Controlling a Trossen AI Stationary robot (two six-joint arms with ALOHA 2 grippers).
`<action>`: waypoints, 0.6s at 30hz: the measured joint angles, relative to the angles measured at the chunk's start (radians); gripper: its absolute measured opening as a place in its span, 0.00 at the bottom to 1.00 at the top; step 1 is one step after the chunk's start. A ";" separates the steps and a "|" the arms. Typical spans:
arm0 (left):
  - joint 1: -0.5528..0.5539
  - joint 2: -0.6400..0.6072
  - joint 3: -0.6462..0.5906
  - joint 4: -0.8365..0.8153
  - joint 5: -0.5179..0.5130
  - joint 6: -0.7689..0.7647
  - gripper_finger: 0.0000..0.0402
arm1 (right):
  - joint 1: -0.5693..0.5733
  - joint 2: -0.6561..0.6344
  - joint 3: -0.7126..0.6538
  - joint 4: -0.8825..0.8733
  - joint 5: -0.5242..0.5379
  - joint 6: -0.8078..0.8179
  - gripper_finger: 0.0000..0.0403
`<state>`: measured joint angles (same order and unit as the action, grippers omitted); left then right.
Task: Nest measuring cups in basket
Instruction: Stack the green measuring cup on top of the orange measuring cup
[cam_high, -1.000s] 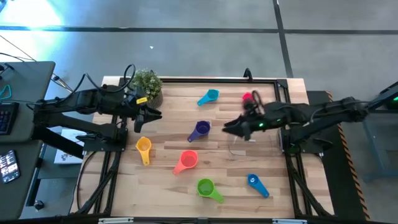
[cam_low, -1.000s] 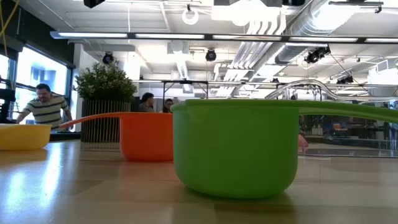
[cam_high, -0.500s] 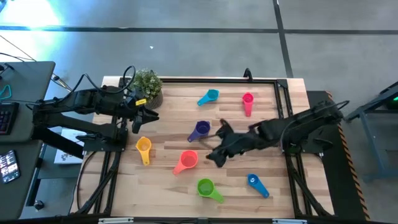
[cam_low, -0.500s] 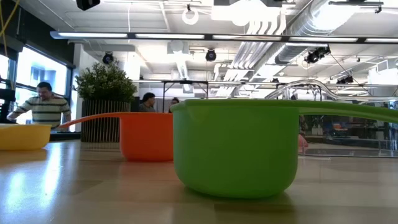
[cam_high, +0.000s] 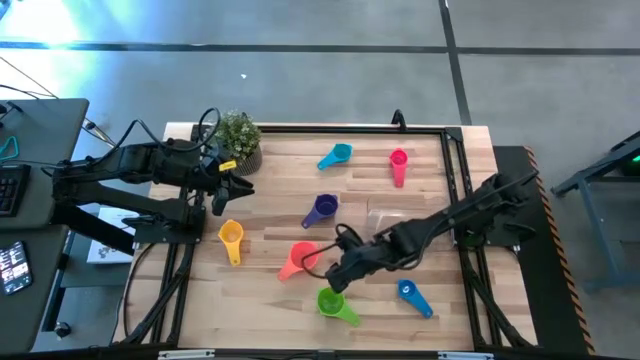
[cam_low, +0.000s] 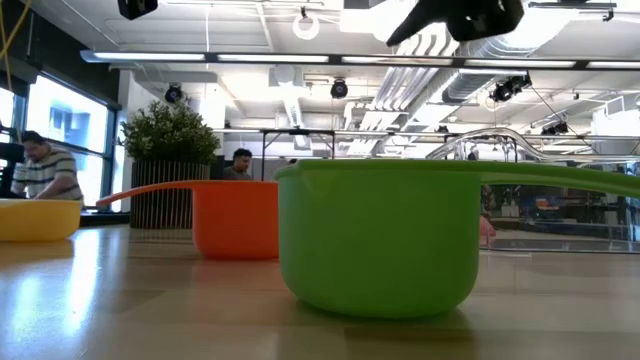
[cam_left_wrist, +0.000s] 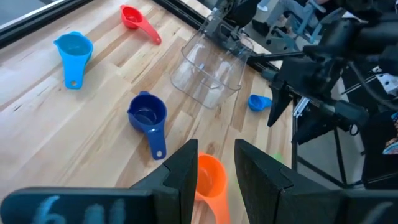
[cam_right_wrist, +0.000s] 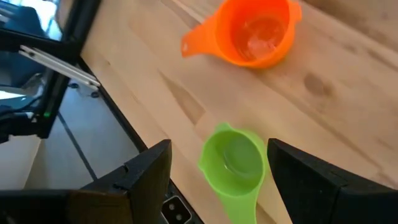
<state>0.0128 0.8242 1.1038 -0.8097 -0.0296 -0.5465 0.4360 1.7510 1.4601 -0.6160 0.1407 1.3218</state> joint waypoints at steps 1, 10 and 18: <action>0.000 0.000 0.000 -0.003 0.000 0.000 0.24 | 0.005 0.009 0.000 0.000 -0.002 0.009 0.64; 0.000 0.000 0.000 -0.017 0.000 0.000 0.24 | 0.049 0.077 0.000 0.016 -0.044 0.091 0.64; 0.000 0.000 0.000 -0.017 0.000 -0.003 0.24 | 0.072 0.124 0.000 0.034 -0.044 0.119 0.64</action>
<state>0.0124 0.8242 1.1038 -0.8268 -0.0296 -0.5491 0.5082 1.8746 1.4601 -0.5820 0.0963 1.4403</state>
